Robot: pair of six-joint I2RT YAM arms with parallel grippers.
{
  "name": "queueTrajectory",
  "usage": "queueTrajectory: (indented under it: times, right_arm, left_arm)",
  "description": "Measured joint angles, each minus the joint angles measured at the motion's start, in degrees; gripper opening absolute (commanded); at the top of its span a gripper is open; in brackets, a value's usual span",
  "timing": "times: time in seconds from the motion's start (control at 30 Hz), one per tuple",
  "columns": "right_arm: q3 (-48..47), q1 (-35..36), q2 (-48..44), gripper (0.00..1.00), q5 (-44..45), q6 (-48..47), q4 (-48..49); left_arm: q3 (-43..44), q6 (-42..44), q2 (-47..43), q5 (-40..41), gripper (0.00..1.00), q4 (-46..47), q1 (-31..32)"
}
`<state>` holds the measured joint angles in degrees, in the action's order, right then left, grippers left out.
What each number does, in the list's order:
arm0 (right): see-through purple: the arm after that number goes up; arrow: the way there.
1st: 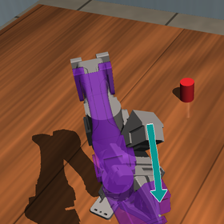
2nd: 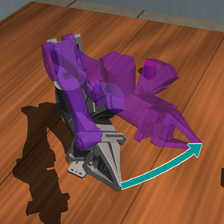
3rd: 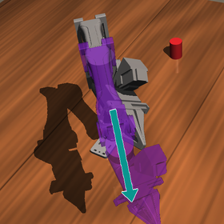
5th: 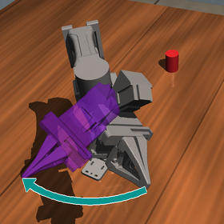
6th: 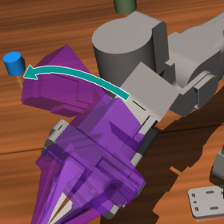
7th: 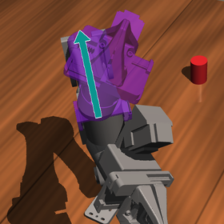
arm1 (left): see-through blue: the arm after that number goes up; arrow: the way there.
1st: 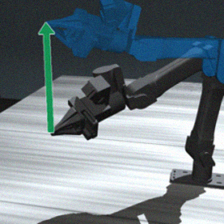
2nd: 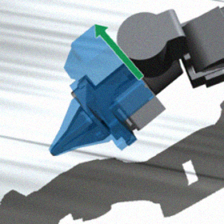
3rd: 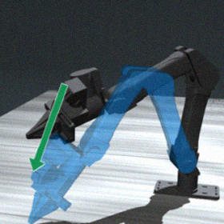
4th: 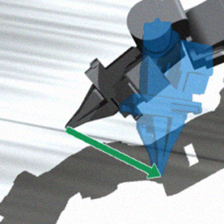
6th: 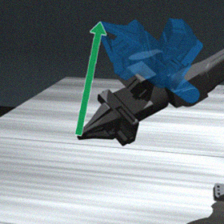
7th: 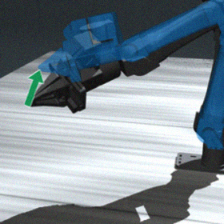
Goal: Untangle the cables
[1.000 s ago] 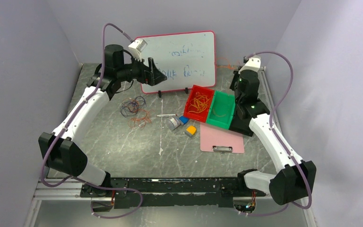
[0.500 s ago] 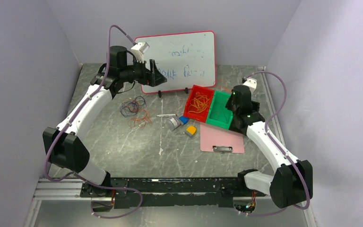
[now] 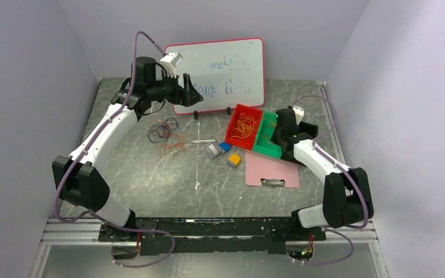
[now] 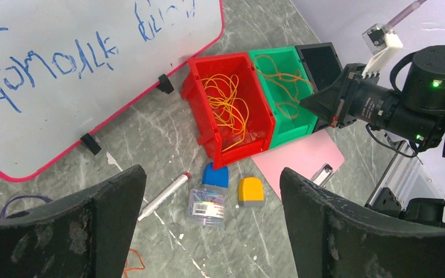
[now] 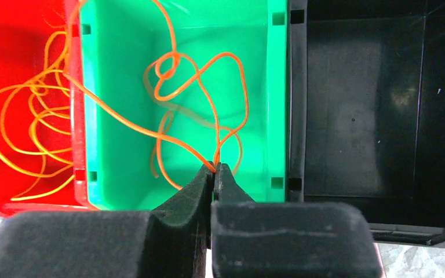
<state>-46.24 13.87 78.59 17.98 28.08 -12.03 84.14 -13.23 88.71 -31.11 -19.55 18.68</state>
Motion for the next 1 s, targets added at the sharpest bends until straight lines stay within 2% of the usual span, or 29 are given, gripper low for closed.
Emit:
queueTrajectory:
  times: [0.3, 0.33, 0.47, 0.63, 1.0]
  right_arm:
    - [-3.19, -0.07, 3.34, 0.0, -1.79, -0.96, -2.71]
    - [-3.52, -0.07, 3.43, 0.03, -1.97, -1.14, -2.78]
    - [-4.83, -0.07, 3.41, 0.28, -2.16, -1.62, -3.23]
    - [-6.43, -0.07, 1.68, 0.42, -2.14, -2.69, -4.9]
    - [-9.92, -0.15, -3.69, 0.44, -1.66, -5.11, -4.87]
  left_arm:
    - [-0.74, 0.42, -0.35, 1.14, 0.91, -0.2, -0.04]
    - [-0.74, 0.42, -0.37, 1.31, 0.91, -0.22, -0.04]
    - [-0.76, 0.44, -0.48, 2.43, 0.92, -0.33, -0.04]
    - [-0.98, 0.44, -0.48, 3.56, 0.92, -0.63, -0.07]
    - [-1.09, 0.42, -0.48, 3.89, 0.92, -0.9, -0.07]
